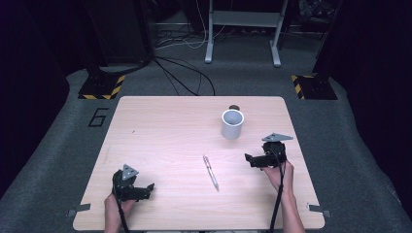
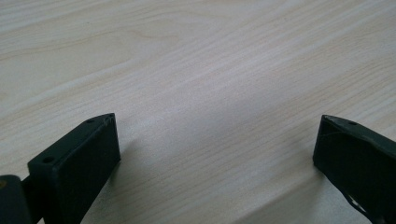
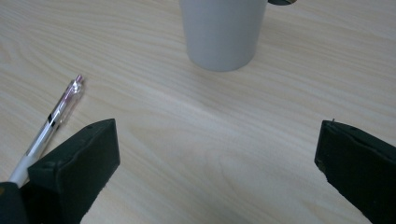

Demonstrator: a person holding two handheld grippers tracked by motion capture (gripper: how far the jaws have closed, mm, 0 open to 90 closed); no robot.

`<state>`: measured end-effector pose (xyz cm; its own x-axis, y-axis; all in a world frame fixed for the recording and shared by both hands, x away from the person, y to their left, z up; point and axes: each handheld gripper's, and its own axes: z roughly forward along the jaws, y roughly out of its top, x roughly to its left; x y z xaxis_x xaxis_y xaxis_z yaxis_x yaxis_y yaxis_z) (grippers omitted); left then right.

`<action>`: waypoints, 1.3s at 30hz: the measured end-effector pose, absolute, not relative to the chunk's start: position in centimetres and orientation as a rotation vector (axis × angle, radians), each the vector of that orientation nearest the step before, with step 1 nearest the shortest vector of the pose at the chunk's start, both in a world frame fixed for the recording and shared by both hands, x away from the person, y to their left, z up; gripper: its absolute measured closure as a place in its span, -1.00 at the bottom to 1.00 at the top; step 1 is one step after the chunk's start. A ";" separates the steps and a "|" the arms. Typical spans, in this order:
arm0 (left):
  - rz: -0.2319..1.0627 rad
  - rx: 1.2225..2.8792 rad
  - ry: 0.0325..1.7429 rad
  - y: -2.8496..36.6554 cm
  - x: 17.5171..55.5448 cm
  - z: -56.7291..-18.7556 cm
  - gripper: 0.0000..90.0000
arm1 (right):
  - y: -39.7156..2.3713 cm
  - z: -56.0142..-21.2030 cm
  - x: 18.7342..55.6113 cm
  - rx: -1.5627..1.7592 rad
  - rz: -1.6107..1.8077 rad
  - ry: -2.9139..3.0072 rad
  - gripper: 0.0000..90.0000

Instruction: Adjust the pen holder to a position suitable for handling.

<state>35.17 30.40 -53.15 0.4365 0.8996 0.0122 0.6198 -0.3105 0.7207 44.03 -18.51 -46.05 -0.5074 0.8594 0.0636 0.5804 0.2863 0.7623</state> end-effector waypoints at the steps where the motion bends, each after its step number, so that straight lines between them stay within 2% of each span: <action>1: 0.557 2.044 1.273 30.4 35.2 -53.2 -0.99 | -18.3 -45.9 44.5 1.305 1.071 2.205 -1.00; 15: 0.557 2.045 1.272 30.4 35.2 -53.1 -0.98 | -14.9 -44.8 52.3 1.308 1.048 2.227 -1.00; 24: 0.557 2.045 1.272 30.4 35.2 -53.2 -0.98 | -13.6 -45.4 55.4 1.326 1.023 2.232 -1.00; 39: 0.563 2.050 1.268 30.5 35.2 -53.1 -0.98 | -11.3 -46.1 57.8 1.362 0.998 2.264 -1.00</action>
